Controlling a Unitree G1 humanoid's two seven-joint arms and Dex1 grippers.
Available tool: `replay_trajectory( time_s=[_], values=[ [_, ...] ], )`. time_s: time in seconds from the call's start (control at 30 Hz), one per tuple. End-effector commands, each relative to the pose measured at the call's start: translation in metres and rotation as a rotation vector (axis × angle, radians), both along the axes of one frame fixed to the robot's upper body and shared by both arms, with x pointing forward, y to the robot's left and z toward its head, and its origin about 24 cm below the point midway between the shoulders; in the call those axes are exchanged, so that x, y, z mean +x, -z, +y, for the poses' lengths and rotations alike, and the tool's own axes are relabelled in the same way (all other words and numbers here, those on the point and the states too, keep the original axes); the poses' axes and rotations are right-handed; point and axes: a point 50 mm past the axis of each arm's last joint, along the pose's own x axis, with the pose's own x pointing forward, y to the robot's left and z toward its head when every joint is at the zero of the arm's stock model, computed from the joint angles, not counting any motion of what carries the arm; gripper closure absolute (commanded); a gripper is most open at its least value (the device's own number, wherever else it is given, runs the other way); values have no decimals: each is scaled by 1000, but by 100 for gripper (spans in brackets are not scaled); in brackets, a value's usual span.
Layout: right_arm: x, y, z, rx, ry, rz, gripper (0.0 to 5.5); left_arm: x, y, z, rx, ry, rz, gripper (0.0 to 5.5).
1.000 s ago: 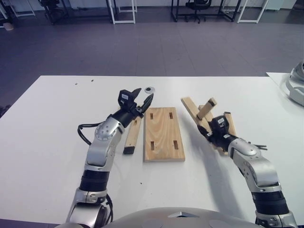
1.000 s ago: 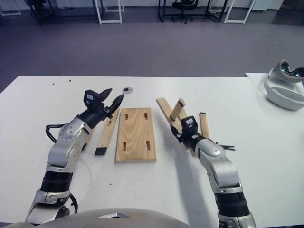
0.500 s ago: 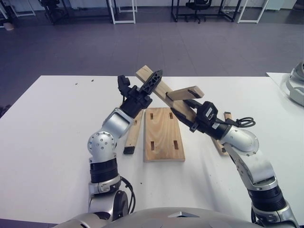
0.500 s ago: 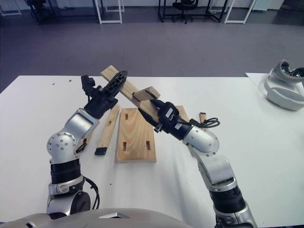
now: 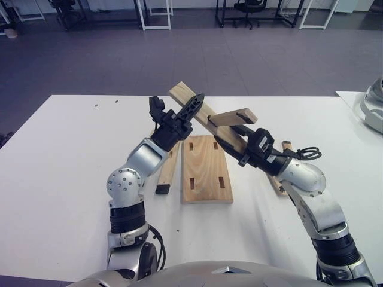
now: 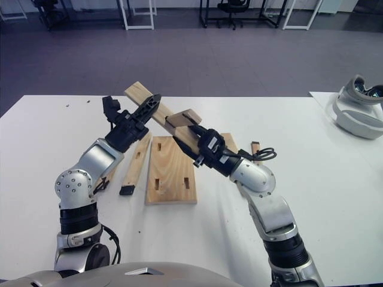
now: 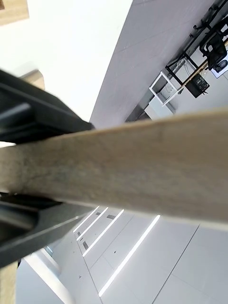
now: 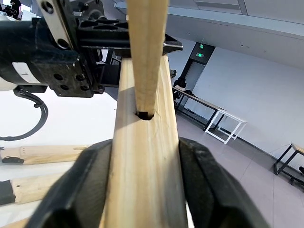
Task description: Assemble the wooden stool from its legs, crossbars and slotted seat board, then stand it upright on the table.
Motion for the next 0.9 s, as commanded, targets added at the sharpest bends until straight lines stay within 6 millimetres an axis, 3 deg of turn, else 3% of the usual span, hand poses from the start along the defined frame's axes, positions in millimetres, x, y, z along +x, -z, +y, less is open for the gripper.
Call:
replay_trajectory(
  time_s=[0.03,0.1,0.2,0.33,0.5,0.77,0.9],
  values=[
    [-1,3,1,-14,-3,7,247,-7,7,7,0,-45,48,448],
    [-4,15,-8,-39,20,51,229,-14,15,24,58,-193,73,448],
    [-15,49,-38,-149,105,172,228,-43,23,60,243,-471,96,448],
    [-19,89,-58,-343,201,223,228,-75,26,68,341,-566,145,448],
    [-17,123,-45,-501,150,247,228,-85,35,69,390,-602,223,448],
    [-15,124,-32,-481,82,236,228,-92,42,76,503,-647,282,448],
    [-19,112,-17,-345,10,233,228,-87,46,73,595,-631,269,448]
  ],
)
